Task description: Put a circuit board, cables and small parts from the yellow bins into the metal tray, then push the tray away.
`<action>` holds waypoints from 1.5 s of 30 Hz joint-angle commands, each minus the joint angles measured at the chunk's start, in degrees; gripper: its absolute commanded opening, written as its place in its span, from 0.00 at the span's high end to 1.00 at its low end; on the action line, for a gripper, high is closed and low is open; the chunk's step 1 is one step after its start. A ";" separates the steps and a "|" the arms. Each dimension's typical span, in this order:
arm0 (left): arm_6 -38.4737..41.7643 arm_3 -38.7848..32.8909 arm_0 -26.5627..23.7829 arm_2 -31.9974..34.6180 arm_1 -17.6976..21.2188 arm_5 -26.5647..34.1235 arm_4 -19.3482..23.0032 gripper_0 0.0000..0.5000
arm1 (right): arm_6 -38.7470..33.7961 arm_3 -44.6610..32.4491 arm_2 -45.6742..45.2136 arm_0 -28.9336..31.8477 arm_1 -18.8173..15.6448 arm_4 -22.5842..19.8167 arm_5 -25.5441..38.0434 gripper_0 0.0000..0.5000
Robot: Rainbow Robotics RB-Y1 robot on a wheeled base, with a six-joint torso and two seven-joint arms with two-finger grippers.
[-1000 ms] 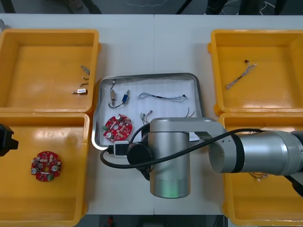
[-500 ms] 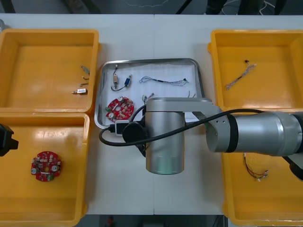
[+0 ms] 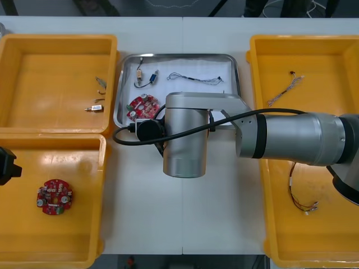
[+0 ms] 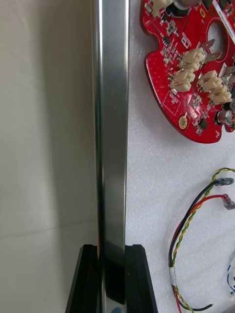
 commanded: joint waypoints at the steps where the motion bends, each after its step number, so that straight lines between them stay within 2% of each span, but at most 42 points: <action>1: -4.97 -0.22 0.93 1.76 2.33 0.36 0.40 0.00 | 2.46 1.55 0.64 -4.07 1.39 0.30 -1.86 1.00; 11: -4.97 -0.22 0.93 1.76 2.33 0.36 0.40 0.00 | 3.60 5.85 -0.15 -5.47 1.39 0.39 -5.02 1.00; 20: -4.97 -0.22 0.93 1.76 2.33 0.36 0.40 0.00 | 4.39 11.57 -0.24 -6.00 1.39 0.39 -14.34 1.00; 45: -4.97 -0.22 0.93 1.76 2.33 0.36 0.40 0.00 | 9.84 23.96 -0.24 -7.58 1.39 0.56 -29.46 1.00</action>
